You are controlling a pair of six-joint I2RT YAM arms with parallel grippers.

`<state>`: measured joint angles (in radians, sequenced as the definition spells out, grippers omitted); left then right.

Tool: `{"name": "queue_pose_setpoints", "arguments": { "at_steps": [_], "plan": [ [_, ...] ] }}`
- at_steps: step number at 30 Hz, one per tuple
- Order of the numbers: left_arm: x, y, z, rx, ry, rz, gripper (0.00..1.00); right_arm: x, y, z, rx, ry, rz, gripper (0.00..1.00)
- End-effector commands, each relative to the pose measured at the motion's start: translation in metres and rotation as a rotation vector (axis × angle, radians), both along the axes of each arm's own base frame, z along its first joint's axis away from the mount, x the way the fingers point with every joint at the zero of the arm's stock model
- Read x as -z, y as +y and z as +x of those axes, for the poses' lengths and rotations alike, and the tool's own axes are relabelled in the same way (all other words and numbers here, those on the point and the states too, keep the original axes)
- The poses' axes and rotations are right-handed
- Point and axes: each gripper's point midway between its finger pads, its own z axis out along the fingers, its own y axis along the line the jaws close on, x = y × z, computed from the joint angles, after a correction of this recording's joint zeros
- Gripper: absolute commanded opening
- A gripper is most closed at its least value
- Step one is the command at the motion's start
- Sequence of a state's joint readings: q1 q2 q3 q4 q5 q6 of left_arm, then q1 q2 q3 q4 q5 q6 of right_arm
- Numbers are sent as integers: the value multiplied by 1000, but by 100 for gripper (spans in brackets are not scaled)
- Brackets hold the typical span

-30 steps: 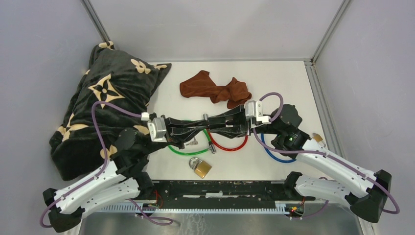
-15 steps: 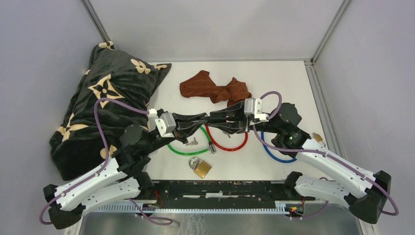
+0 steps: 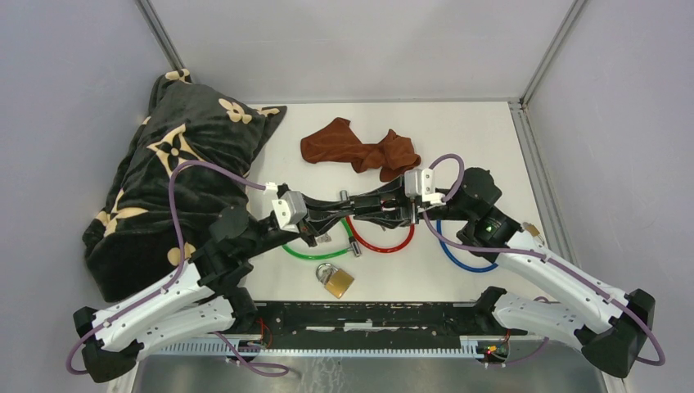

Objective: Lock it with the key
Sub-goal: Lock the lock.

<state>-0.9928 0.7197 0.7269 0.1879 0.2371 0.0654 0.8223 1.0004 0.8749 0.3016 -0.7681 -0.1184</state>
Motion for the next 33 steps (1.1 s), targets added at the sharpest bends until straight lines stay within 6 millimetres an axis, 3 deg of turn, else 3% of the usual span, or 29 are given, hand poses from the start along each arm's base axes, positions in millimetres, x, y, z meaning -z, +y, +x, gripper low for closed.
{"name": "queue_pose_setpoints", "arguments": {
  "at_steps": [1, 10, 18, 27, 33],
  "plan": [
    [83, -55, -77, 427, 281, 244, 2, 91, 36, -29, -193, 93, -228, 0],
    [46, -47, -62, 360, 68, 162, 2, 106, 17, -30, -233, 107, -217, 0],
    [35, -44, -64, 366, 47, 96, 2, 93, 17, -31, -234, 116, -138, 0],
    [-7, -23, -29, 213, 46, -40, 2, 80, 1, -24, -112, 106, -49, 0],
    [-16, -12, -35, 250, 65, -86, 2, 68, -5, -19, -71, 137, 20, 0]
  ]
}}
